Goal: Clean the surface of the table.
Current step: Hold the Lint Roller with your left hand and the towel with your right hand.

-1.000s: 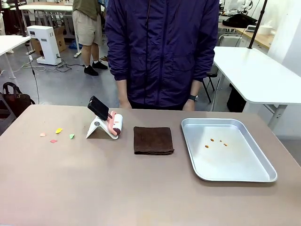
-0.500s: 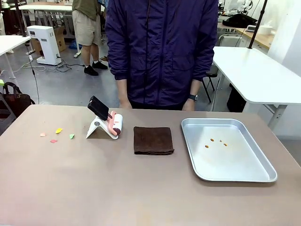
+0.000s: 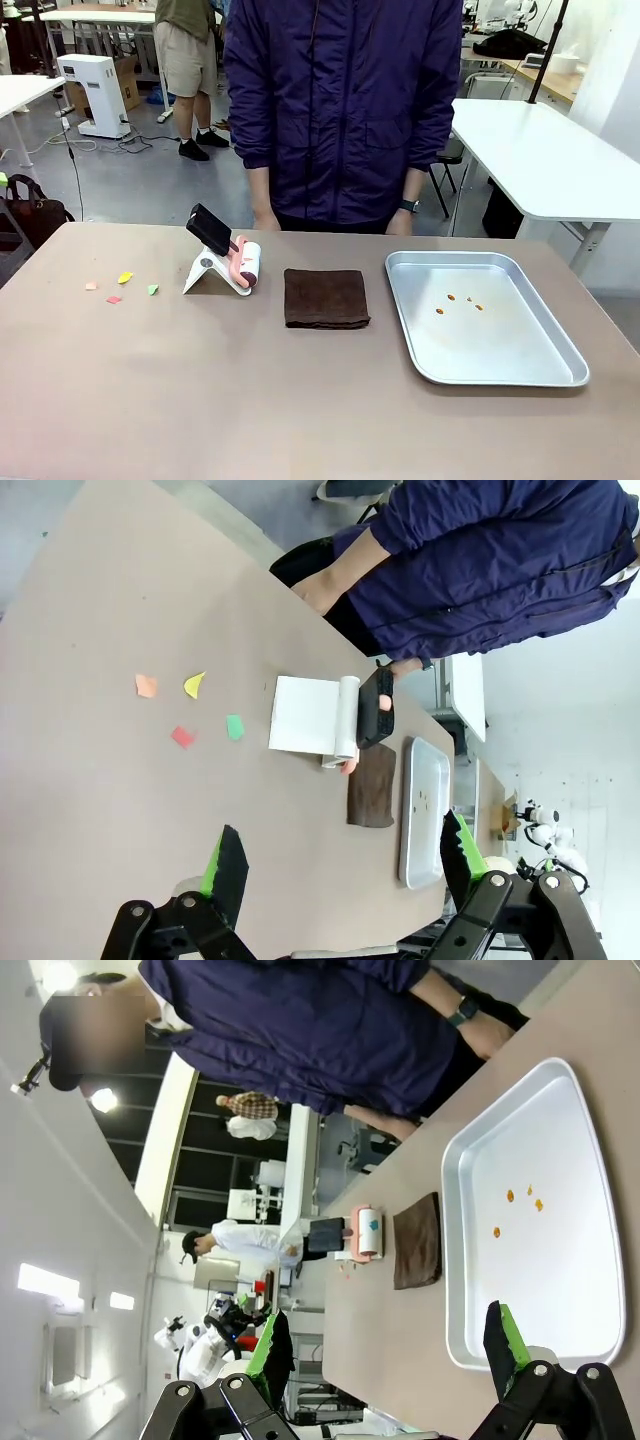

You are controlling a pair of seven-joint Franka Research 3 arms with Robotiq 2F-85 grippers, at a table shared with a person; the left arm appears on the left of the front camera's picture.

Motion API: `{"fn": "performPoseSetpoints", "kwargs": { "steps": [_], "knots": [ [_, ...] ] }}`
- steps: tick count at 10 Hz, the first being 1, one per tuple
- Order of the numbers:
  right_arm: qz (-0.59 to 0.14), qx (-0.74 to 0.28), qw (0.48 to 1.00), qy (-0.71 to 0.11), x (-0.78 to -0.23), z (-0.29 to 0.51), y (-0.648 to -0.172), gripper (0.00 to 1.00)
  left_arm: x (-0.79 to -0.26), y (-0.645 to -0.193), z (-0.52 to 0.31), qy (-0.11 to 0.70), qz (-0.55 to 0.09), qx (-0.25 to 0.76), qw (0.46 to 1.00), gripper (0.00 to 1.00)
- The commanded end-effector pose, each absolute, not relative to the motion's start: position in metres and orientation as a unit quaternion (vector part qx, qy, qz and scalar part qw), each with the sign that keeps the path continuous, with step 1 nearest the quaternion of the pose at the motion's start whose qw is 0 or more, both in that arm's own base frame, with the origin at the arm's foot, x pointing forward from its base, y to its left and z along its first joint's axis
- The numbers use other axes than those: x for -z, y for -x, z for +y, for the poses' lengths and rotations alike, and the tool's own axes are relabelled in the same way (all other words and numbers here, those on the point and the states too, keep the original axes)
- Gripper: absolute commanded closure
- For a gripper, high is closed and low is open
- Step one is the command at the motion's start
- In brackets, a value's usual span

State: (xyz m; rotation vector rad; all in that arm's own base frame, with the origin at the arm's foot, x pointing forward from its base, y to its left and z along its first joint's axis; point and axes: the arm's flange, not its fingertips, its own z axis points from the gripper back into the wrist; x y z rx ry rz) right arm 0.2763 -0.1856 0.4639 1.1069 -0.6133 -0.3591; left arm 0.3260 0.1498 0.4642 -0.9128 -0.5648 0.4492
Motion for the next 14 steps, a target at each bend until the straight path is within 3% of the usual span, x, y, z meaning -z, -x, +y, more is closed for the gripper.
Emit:
{"fn": "performPoseSetpoints", "kwargs": {
  "steps": [1,4,8,11,14],
  "knots": [
    [-0.285,0.166,0.791,-0.514,-0.463,-0.185,-0.277,0.00,-0.463,-0.328,0.152,0.435,-0.274,-0.202,0.833,0.00],
    [-0.329,0.088,0.847,-0.409,-0.486,-0.126,-0.285,0.00,-0.490,-0.346,0.128,0.422,-0.274,-0.166,0.848,0.00],
    [-0.292,-0.103,0.903,-0.297,-0.503,0.033,-0.341,0.00,-0.519,-0.431,0.053,0.370,-0.209,-0.049,0.904,0.00],
    [-0.231,-0.199,0.917,-0.258,-0.472,0.140,-0.374,0.00,-0.495,-0.482,-0.011,0.364,-0.146,-0.003,0.920,0.00],
    [-0.215,-0.172,0.935,-0.224,-0.418,0.222,-0.387,0.00,-0.456,-0.506,-0.044,0.358,-0.093,0.003,0.929,0.00]
  ]
}}
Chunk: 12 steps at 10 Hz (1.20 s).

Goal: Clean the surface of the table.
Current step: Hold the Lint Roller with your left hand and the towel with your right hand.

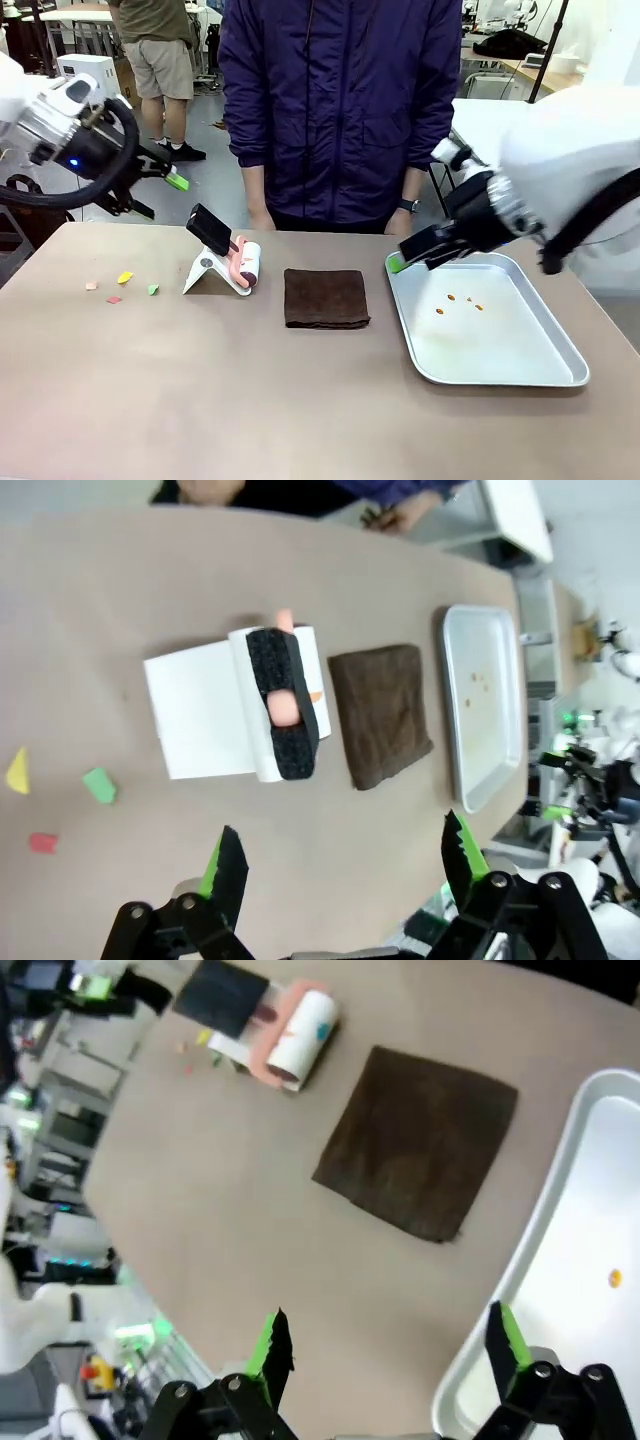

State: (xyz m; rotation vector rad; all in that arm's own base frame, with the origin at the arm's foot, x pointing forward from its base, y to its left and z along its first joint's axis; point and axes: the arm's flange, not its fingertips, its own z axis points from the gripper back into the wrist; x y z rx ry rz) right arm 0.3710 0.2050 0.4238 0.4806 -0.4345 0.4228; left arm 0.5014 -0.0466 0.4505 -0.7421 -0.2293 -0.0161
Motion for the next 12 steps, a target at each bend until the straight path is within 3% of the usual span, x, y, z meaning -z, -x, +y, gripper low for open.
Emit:
{"fn": "performPoseSetpoints", "kwargs": {
  "steps": [1,3,6,10,12],
  "knots": [
    [-0.225,-0.068,0.940,-0.249,-0.397,0.247,-0.389,0.00,-0.445,-0.513,-0.041,0.358,-0.087,-0.017,0.929,0.00],
    [-0.217,0.006,0.948,-0.232,-0.364,0.273,-0.385,0.00,-0.428,-0.524,-0.041,0.367,-0.073,-0.025,0.927,0.00],
    [-0.210,0.012,0.951,-0.228,-0.327,0.279,-0.406,0.00,-0.411,-0.542,-0.046,0.376,-0.054,-0.027,0.924,0.00],
    [-0.201,0.016,0.954,-0.223,-0.325,0.277,-0.407,0.00,-0.414,-0.546,-0.052,0.366,-0.028,-0.048,0.929,0.00],
    [-0.201,0.016,0.954,-0.223,-0.325,0.277,-0.407,0.00,-0.405,-0.543,-0.046,0.369,-0.057,-0.031,0.927,0.00]
  ]
}}
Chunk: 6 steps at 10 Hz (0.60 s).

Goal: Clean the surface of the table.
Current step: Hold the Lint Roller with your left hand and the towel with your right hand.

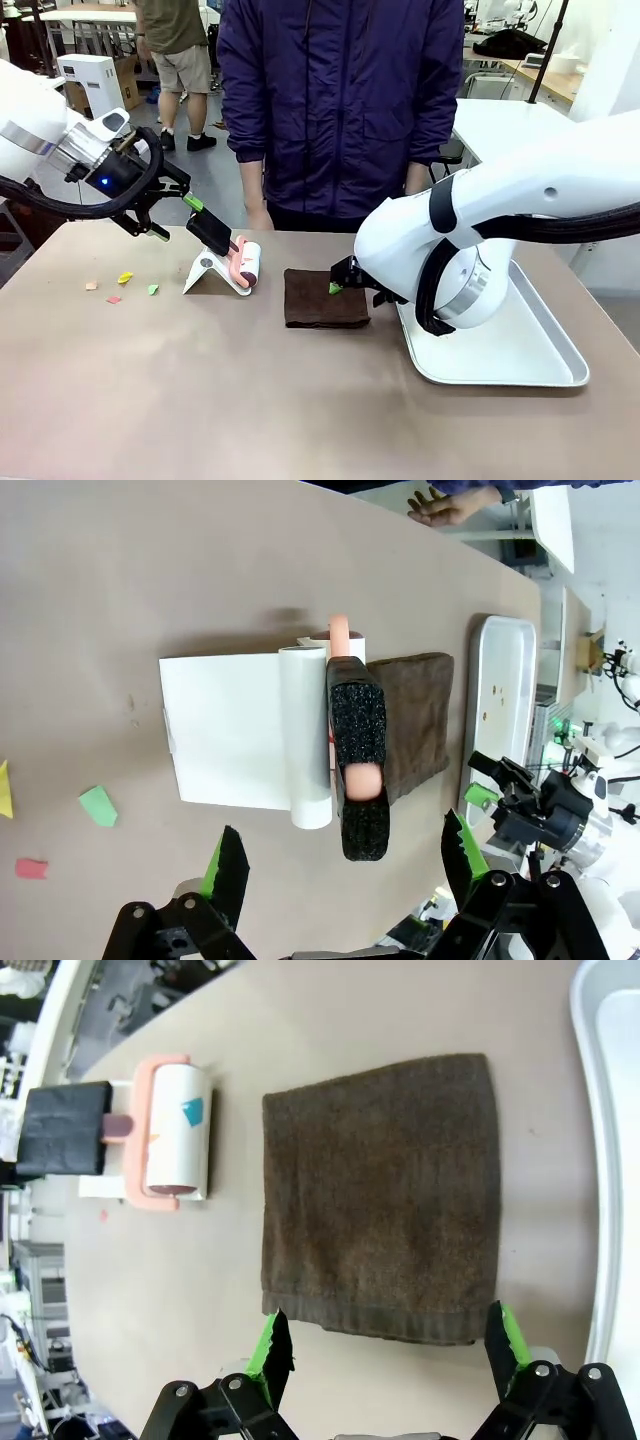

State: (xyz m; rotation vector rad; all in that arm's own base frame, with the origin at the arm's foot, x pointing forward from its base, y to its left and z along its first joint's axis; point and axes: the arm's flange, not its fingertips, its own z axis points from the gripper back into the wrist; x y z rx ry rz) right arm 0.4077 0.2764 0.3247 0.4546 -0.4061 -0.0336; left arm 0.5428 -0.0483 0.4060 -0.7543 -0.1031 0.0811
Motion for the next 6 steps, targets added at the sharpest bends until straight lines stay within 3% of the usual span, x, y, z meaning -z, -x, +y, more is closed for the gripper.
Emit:
{"fn": "performPoseSetpoints", "kwargs": {
  "steps": [1,2,6],
  "knots": [
    [-0.201,0.016,0.954,-0.223,-0.325,0.277,-0.407,0.00,-0.405,-0.543,-0.046,0.369,-0.057,-0.031,0.927,0.00],
    [-0.200,0.017,0.954,-0.224,-0.325,0.276,-0.408,0.00,-0.406,-0.543,-0.048,0.368,-0.050,-0.040,0.928,0.00],
    [-0.137,-0.008,0.979,-0.152,-0.339,0.290,-0.489,0.00,-0.393,-0.560,-0.066,0.407,-0.056,-0.053,0.910,0.00]
  ]
}}
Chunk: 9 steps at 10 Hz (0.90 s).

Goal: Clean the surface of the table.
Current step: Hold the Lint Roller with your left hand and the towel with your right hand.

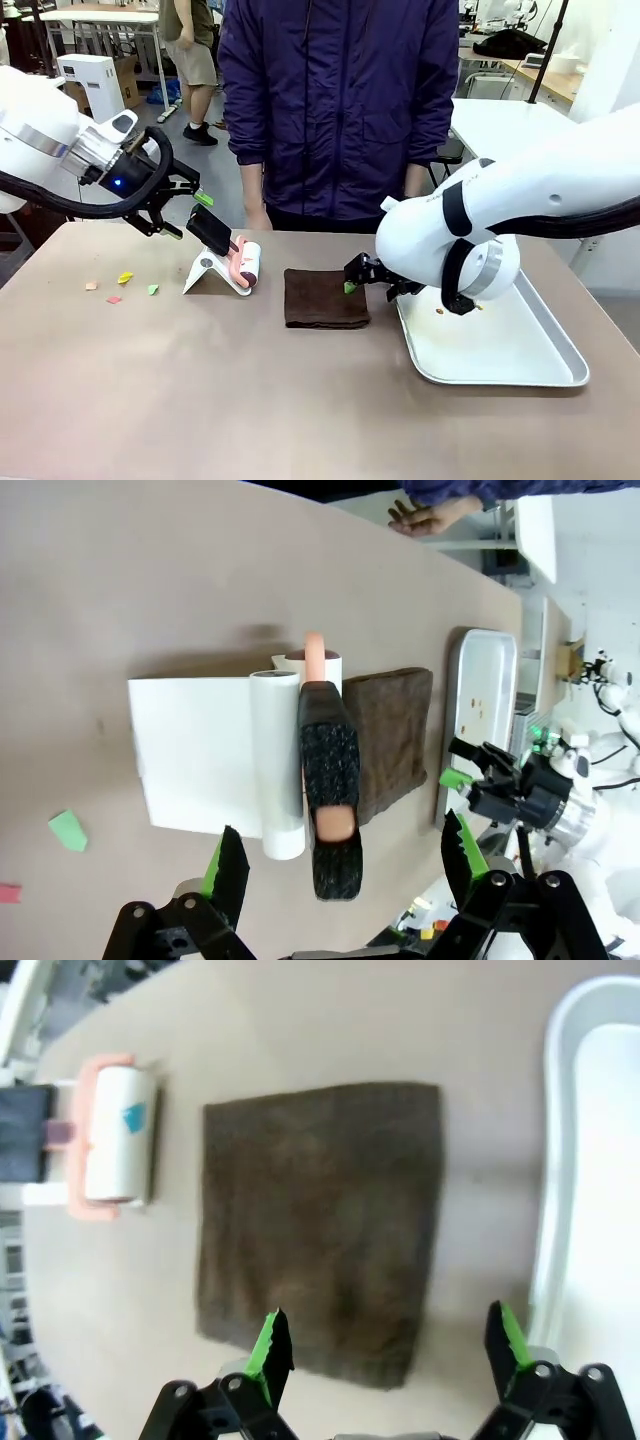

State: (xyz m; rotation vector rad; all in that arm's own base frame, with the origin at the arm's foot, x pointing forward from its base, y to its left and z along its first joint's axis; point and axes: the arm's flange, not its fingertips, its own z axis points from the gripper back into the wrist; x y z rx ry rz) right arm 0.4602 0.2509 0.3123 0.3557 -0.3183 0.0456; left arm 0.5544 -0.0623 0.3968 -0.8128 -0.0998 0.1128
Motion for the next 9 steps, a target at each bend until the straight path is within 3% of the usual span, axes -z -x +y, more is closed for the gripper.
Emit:
{"fn": "performPoseSetpoints", "kwargs": {
  "steps": [1,9],
  "knots": [
    [-0.127,-0.008,0.983,-0.133,-0.335,0.300,-0.498,0.00,-0.391,-0.561,-0.067,0.407,-0.052,-0.057,0.910,0.00],
    [-0.085,0.038,0.993,-0.070,-0.317,0.329,-0.519,0.00,-0.389,-0.565,-0.068,0.398,-0.058,-0.064,0.914,0.00]
  ]
}}
